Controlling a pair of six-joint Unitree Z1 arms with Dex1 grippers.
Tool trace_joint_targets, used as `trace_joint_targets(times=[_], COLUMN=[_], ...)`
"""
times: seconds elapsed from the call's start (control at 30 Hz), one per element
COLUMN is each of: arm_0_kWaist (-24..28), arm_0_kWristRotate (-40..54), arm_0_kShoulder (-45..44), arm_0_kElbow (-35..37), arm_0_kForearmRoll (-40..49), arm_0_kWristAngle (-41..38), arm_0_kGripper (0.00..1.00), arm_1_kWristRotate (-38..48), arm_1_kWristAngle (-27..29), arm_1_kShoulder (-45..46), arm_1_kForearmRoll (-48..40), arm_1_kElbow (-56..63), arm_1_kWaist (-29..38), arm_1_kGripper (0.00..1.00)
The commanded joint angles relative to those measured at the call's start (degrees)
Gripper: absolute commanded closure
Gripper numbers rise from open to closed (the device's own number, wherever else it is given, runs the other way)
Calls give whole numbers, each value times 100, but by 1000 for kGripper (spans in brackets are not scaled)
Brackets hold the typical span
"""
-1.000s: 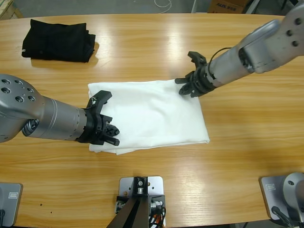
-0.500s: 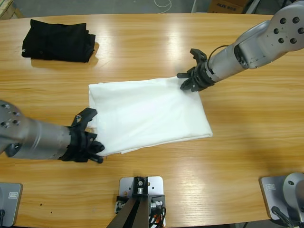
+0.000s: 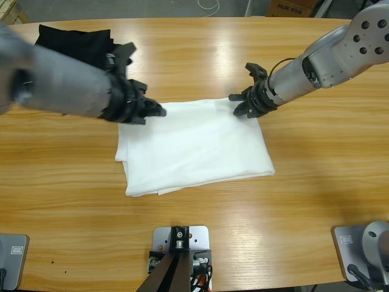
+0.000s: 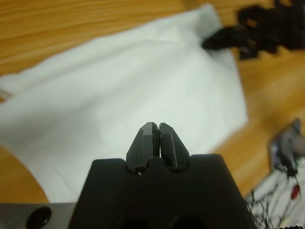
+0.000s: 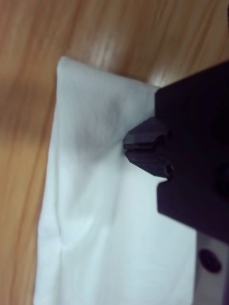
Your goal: Fold clothes
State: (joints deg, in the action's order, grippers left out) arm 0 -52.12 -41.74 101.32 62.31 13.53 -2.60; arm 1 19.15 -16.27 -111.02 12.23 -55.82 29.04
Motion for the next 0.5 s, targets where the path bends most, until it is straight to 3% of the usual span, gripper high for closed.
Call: trace_joint_targets(times=[0.03,0.27,0.5], arm_0_kWaist=[417,1123,1306], arm_0_kWristRotate=[-96,-48,-27], arm_0_kShoulder=[977,919,986], arm_0_kElbow=[-79,-481,-1033], arm_0_kForearmRoll=[-25,-41,-300], arm_0_kWristAngle=[150,288,401], arm_0_kGripper=[1000,1000,1000], arm_1_kWristRotate=[-25,-57,-78], arm_1_kWristAngle=[96,98,124], arm_1_kShoulder=[110,124,133], arm_1_kForearmRoll=[198,271,314], arm_1_kElbow=[258,272,283], arm_1_kWaist=[111,111,111], arm_1_kGripper=[1000,1000,1000])
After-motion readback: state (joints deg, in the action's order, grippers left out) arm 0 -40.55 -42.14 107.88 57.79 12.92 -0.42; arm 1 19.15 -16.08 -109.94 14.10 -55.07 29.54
